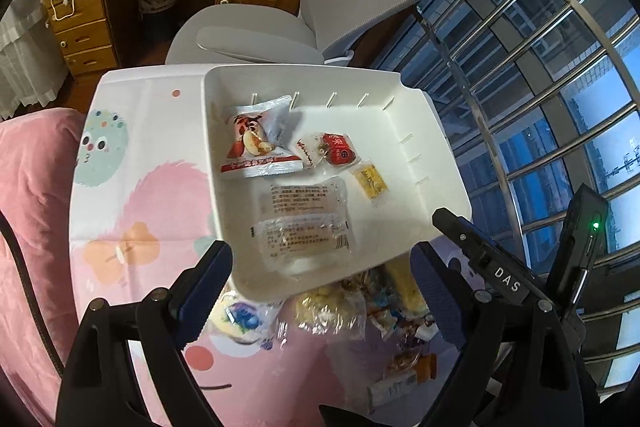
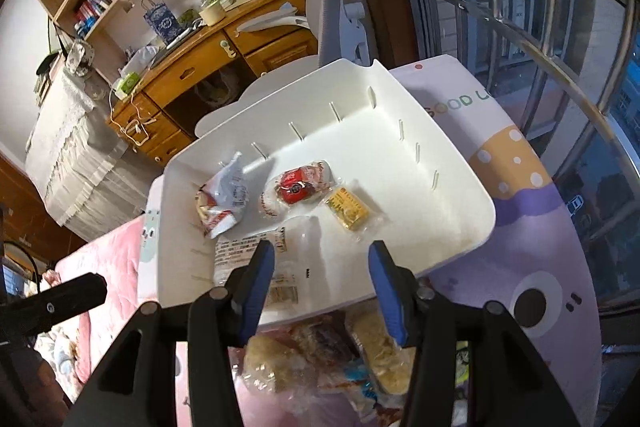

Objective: Organize snacks
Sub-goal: 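Withdraw both open tools from the tray toward the remaining snacks, then grasp blueberry-printed bun packet with left tool while right tool grasps orange-and-white bar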

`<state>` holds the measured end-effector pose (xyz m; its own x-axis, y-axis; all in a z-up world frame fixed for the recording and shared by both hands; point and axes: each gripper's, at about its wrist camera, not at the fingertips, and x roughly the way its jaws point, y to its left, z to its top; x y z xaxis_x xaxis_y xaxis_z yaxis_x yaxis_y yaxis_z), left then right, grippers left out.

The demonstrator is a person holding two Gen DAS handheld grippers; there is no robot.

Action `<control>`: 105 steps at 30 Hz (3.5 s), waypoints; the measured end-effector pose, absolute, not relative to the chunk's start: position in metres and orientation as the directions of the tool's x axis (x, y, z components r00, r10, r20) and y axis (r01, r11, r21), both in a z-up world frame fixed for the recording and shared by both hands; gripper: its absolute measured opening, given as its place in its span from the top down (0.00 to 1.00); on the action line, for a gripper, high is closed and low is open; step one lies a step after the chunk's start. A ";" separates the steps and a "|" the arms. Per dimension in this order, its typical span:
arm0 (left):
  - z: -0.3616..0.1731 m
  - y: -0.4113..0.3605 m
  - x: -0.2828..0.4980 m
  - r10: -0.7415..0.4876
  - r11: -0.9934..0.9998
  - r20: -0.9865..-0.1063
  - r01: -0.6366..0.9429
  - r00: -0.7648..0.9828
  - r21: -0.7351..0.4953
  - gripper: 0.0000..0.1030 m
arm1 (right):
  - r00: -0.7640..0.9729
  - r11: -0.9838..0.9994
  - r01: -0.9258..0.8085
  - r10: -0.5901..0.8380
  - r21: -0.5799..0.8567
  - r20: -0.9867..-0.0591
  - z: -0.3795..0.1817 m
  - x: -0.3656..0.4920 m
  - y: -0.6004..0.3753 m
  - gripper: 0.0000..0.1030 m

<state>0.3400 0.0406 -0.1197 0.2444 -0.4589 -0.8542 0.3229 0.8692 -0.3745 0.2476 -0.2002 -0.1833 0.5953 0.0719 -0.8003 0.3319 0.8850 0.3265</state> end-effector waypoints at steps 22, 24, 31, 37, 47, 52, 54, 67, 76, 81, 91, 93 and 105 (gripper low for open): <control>-0.094 0.150 0.239 -0.505 0.793 -0.835 0.499 0.218 -0.349 0.13 | 0.614 0.733 0.572 -0.086 0.367 -0.785 -0.163 0.093 -0.128 0.50; -0.097 0.154 0.231 -0.498 0.785 -0.841 0.523 0.213 -0.333 0.13 | 0.608 0.715 0.594 -0.099 0.368 -0.788 -0.167 0.080 -0.124 0.50; -0.108 0.157 0.220 -0.464 0.760 -0.867 0.584 0.181 -0.285 0.13 | 0.581 0.651 0.661 -0.128 0.374 -0.804 -0.182 0.045 -0.113 0.50; -0.115 0.147 0.223 -0.444 0.738 -0.885 0.618 0.141 -0.272 0.13 | 0.562 0.615 0.695 -0.143 0.372 -0.815 -0.193 0.025 -0.113 0.44; -0.147 0.113 0.245 -0.355 0.737 -0.932 0.635 0.075 -0.230 0.13 | 0.490 0.550 0.749 -0.086 0.369 -0.868 -0.230 0.020 -0.128 0.40; -0.173 0.096 0.261 -0.295 0.751 -0.955 0.627 0.038 -0.207 0.13 | 0.460 0.503 0.773 -0.026 0.386 -0.887 -0.252 0.026 -0.136 0.40; -0.184 0.089 0.268 -0.271 0.763 -0.962 0.615 0.024 -0.200 0.13 | 0.445 0.474 0.789 -0.001 0.391 -0.896 -0.264 0.029 -0.142 0.40; -0.251 0.055 0.304 -0.146 0.825 -0.989 0.549 -0.025 -0.135 0.12 | 0.312 0.442 0.841 0.076 0.312 -0.947 -0.309 0.047 -0.161 0.40; -0.282 0.043 0.319 -0.097 0.856 -0.994 0.505 -0.045 -0.106 0.12 | 0.224 0.549 0.813 0.011 0.193 -0.975 -0.305 0.075 -0.169 0.39; -0.292 0.041 0.325 -0.094 0.870 -0.995 0.482 -0.044 -0.103 0.12 | 0.191 0.601 0.785 -0.002 0.152 -0.981 -0.305 0.086 -0.170 0.38; -0.293 0.028 0.323 -0.121 0.866 -0.993 0.488 -0.007 -0.109 0.26 | 0.180 0.627 0.766 0.005 0.143 -0.984 -0.299 0.097 -0.174 0.53; -0.291 0.024 0.321 -0.112 0.871 -0.994 0.482 0.006 -0.095 0.31 | 0.181 0.622 0.769 0.007 0.147 -0.983 -0.298 0.096 -0.176 0.55; -0.264 0.039 0.310 -0.094 0.885 -0.995 0.462 0.045 -0.063 0.48 | 0.184 0.610 0.777 0.019 0.157 -0.983 -0.301 0.070 -0.173 0.68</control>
<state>0.3098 0.0391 -0.2638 0.0450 -0.0943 -0.9945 0.4618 0.8848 -0.0630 0.0701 -0.1730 -0.3006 0.1840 0.0186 -0.9827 0.7769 0.6097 0.1570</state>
